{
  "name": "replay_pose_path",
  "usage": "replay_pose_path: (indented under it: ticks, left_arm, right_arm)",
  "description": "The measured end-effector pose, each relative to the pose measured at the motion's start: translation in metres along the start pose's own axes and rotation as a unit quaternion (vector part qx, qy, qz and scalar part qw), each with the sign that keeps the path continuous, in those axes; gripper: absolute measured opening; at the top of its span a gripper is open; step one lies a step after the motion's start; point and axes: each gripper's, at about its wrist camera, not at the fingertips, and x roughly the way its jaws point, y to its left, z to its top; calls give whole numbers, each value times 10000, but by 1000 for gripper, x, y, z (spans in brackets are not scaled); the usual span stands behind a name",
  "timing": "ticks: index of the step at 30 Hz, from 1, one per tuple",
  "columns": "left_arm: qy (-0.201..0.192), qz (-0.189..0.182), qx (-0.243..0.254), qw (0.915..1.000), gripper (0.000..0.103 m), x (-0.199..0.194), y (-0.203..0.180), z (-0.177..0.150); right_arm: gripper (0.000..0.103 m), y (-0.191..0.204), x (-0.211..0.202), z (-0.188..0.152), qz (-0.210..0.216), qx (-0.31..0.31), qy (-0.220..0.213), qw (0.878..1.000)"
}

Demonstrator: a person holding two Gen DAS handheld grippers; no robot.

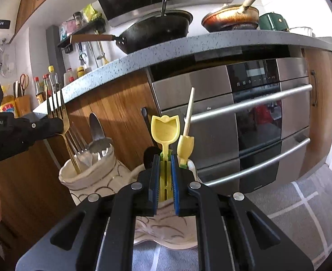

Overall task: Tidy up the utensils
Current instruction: 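Open the right tool releasing the yellow spatula into the holder while the left tool lowers the gold fork, then withdraw both open tools from the holder back over the cloth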

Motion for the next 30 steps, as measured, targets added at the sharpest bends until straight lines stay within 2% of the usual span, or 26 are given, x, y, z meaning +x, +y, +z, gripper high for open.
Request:
replay_pose_path:
  ticks: [6,7,8,9,12,18,20,22,26,29,30]
  left_arm:
    - [56,69,-14,10000,3,3,2,-3]
    - [57,94,14,9999,3,3,1,-4]
    - [58,105,30,9999,3,3,0,-4]
    - [67,116,48,9999,3,3,-1,-3]
    - [80,130,52,9999,3,1,-2,-3]
    - [139,248,50,9996,3,-1,-1,-1]
    - [154,287,46,9995,9,-3,0,-1]
    - [130,274,2,9995,26,-8,2,0]
    - [71,366,133,9992,31,-19,-2,-2]
    - [13,505,289,9983,43,-31,-7,-6]
    - [-6,562,342,9978,52,-35,-9,-8]
  right_arm:
    - [11,-2,1,1,46,95,174,9998]
    - [14,-2,1,2,65,105,193,9997]
    - [24,-2,0,2,78,119,206,9997]
    - [29,-2,-1,2,103,138,213,9996]
    - [32,-2,-5,4,140,173,206,9995]
    - [51,1,-25,12,233,208,221,9993]
    - [59,2,-31,14,172,139,292,9993]
    - [64,2,-40,16,111,113,363,9992]
    - [82,0,-58,18,-47,18,485,9988]
    - [90,-3,-74,18,-155,-77,578,9982]
    - [90,-4,-80,18,-174,-98,593,9980]
